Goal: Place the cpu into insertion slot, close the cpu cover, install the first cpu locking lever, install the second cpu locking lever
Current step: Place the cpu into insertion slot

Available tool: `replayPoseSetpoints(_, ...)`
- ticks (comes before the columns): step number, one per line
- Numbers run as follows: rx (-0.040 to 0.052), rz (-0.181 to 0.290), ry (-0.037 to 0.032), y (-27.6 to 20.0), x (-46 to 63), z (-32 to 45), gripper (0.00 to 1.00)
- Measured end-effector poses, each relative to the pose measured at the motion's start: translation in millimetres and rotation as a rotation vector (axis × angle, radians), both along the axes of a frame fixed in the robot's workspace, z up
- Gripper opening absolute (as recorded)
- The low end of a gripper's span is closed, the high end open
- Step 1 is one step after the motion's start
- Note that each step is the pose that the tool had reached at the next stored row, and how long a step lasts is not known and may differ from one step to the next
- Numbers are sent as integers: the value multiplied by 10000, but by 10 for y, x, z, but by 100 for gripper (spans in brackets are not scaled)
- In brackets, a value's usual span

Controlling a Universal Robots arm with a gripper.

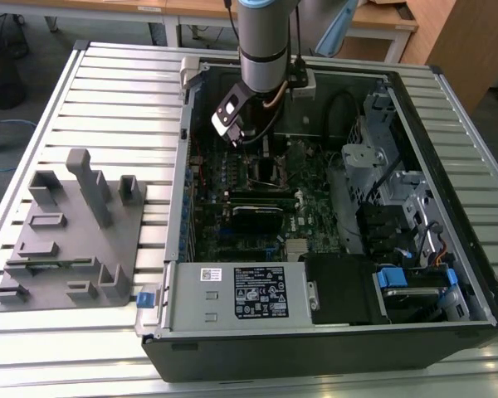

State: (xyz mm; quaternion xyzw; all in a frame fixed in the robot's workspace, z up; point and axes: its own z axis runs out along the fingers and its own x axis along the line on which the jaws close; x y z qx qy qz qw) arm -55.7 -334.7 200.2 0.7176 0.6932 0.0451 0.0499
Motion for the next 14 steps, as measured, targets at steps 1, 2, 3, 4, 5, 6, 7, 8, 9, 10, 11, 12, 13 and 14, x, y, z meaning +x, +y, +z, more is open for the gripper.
replayPoseSetpoints(1, 0, 0, 0, 0, 0, 19, 61)
replayPoseSetpoints(2, -2, 0, 0, 0, 0, 39, 61)
replayPoseSetpoints(3, -3, 0, 0, 0, 0, 58, 61)
replayPoseSetpoints(4, -6, 0, 0, 0, 0, 75, 61)
replayPoseSetpoints(5, -16, 1, 0, 0, 1, 89, 61)
replayPoseSetpoints(6, -36, 1, 12, 0, 1, 103, 61)
replayPoseSetpoints(7, -57, 0, 24, 0, 2, 119, 61)
replayPoseSetpoints(8, -63, 0, 37, 0, 3, 128, 61)
replayPoseSetpoints(9, -61, 0, 45, 0, 4, 128, 61)
replayPoseSetpoints(10, -61, -1, 46, 1, 4, 128, 61)
replayPoseSetpoints(11, -61, -1, 47, 0, 4, 128, 61)
replayPoseSetpoints(12, -61, -1, 48, 0, 4, 128, 61)
replayPoseSetpoints(13, -63, 1, 79, 0, 6, 128, 61)
replayPoseSetpoints(14, -58, 2, 230, 0, 10, 127, 61)
